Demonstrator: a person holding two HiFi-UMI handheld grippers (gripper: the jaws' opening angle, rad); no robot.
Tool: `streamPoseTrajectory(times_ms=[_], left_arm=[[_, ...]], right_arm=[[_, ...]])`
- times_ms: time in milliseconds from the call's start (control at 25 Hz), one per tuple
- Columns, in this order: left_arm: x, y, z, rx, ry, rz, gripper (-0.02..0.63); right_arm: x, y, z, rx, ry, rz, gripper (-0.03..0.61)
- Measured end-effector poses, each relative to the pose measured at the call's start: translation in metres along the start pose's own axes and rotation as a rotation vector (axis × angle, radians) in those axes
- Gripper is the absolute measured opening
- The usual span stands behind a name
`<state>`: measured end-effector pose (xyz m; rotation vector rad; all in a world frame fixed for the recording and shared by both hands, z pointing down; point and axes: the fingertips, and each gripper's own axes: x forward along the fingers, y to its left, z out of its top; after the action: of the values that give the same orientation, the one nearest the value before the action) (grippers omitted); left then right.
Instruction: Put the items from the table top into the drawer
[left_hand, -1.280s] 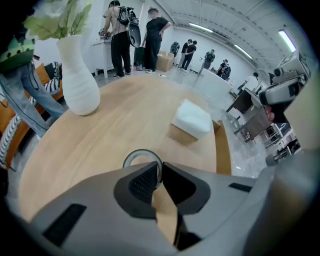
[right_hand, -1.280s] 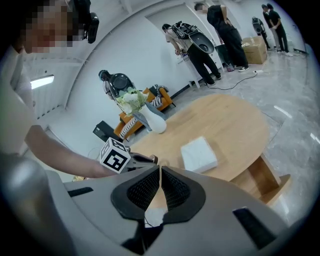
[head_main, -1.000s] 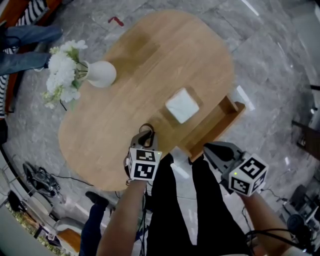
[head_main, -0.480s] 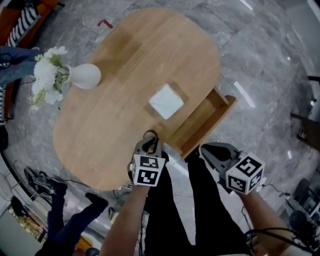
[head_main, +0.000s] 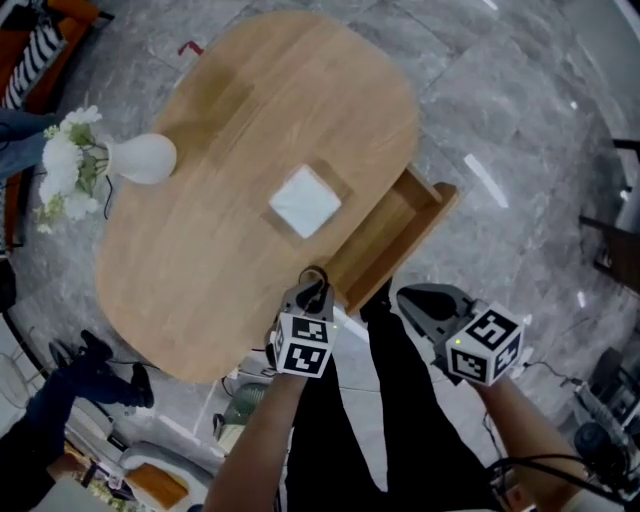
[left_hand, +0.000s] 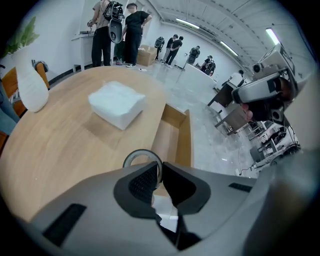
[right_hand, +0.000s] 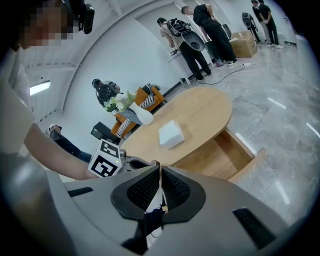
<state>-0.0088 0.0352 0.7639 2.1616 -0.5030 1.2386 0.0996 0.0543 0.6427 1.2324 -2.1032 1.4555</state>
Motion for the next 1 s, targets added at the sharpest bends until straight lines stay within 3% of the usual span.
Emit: streamPoseTrajectory(times_ms=[360, 800, 1000], left_arm=[[0.028, -0.033, 0.000, 0.001, 0.026, -0.041, 0.037], [0.052, -0.025, -0.004, -0.080, 0.058, -0.021, 0.043], [0.053, -0.026, -0.013, -0.120, 0.083, -0.028, 0.084]], right_arm=[[-0.007, -0.018, -0.013, -0.008, 0.040, 0.025, 0.037], [-0.006, -0.046, -0.020, -0.007, 0.066, 0.025, 0.035], [-0.005, -0.047, -0.022, -0.014, 0.083, 0.034, 0.035]])
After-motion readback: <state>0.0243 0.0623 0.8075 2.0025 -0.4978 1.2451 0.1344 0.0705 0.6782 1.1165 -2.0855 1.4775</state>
